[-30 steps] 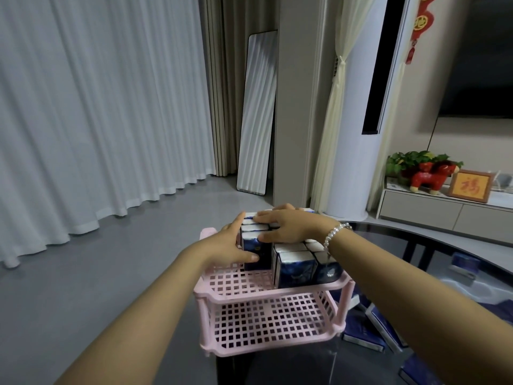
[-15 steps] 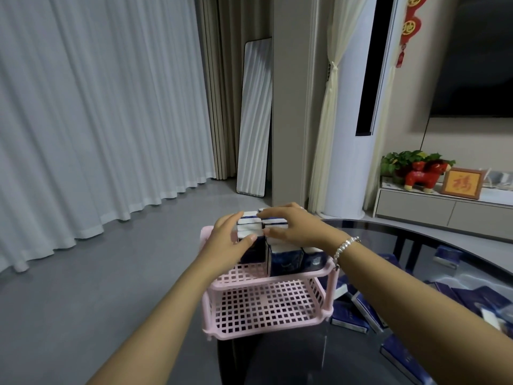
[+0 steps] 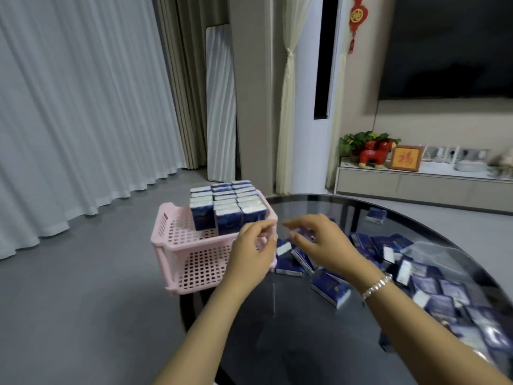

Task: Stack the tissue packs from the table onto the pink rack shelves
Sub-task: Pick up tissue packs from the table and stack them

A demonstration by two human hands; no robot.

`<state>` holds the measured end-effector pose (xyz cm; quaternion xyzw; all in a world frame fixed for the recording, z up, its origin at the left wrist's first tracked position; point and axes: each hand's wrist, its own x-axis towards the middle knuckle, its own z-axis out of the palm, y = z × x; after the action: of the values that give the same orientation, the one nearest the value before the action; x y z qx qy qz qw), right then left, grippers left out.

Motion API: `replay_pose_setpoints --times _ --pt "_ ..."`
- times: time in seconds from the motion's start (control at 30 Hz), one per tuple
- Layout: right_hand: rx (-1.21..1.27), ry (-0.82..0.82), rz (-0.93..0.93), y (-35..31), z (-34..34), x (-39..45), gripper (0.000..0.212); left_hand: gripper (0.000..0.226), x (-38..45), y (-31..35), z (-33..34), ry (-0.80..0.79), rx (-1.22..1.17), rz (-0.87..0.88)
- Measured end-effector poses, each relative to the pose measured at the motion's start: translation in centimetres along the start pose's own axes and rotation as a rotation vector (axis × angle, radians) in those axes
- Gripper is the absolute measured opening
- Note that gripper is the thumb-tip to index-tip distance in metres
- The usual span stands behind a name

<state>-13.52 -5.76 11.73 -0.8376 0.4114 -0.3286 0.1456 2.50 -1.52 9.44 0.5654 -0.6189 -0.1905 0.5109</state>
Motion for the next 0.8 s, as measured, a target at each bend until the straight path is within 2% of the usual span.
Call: replay_pose_setpoints --times 0.23,0.53,0.67,0.73,0.8 --pt "-0.107 0.031 0.170 5.8 -2.4 -9.7 0.025 0.023 -4.8 0.3 8.5 -0.161 -0.046 -0.021" --pt "-0.337 0.223 0.272 11.4 -4.4 -21.1 0.025 0.023 -10.7 1.5 17.4 -0.408 -0.056 -0.099" --pt "-0.364 0.276 0.402 12.6 -4.4 -24.4 0.042 0.035 -12.3 1.3 20.1 -0.469 -0.002 -0.065" --pt "-0.372 0.250 0.482 13.3 -4.0 -25.6 0.061 0.043 -12.7 1.1 20.9 -0.527 0.003 -0.096" --pt "-0.339 0.202 0.556 13.7 -3.5 -26.4 0.070 0.049 -12.9 0.9 21.4 -0.566 -0.001 -0.108"
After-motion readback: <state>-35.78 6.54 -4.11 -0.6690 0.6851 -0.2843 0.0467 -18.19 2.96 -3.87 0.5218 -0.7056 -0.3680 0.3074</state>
